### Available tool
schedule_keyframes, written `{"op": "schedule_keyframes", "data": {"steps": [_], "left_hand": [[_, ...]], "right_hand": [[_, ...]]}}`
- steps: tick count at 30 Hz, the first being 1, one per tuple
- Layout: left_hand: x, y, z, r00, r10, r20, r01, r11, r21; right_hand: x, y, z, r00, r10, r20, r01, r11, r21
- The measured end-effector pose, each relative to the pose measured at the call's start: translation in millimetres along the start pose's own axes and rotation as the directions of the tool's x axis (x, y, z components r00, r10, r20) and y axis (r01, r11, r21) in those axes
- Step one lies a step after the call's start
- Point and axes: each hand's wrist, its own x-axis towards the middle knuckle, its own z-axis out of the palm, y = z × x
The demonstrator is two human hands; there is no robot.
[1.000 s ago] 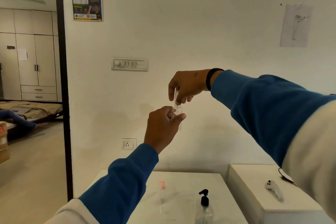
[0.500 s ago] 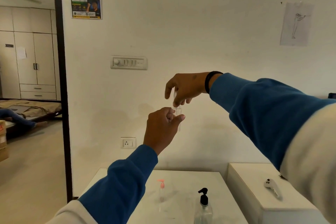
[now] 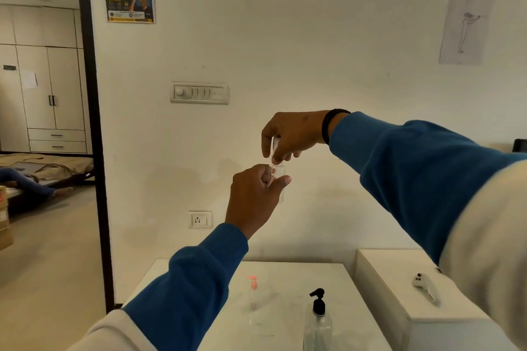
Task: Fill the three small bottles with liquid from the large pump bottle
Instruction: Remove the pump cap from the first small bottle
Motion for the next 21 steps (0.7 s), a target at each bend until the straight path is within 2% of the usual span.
{"op": "schedule_keyframes", "data": {"steps": [3,7,14,18,21], "left_hand": [[-3.4,0.5,0.0,1.000,-0.009,0.019,0.009,1.000,0.007],[-3.0,0.5,-2.3,1.000,0.001,0.018,-0.001,1.000,0.022],[-3.2,-6.6,-1.5,1.000,0.002,0.004,-0.002,1.000,0.006],[-4.8,-6.6,0.7,1.000,-0.007,0.002,0.007,1.000,-0.001],[-5.9,-4.2,1.0,1.000,-0.008,0.002,0.008,1.000,0.000]], "right_hand": [[0.3,-2.8,3.6,0.997,0.074,0.003,-0.074,0.997,0.023],[0.6,-1.3,6.7,0.990,0.128,-0.056,-0.135,0.978,-0.157],[-4.4,-2.0,0.6,1.000,0.015,-0.008,-0.015,1.000,-0.008],[-2.4,-1.9,4.7,0.995,0.062,-0.080,-0.064,0.998,-0.025],[-1.4,0.2,7.2,0.994,0.072,-0.078,-0.076,0.996,-0.038]]}}
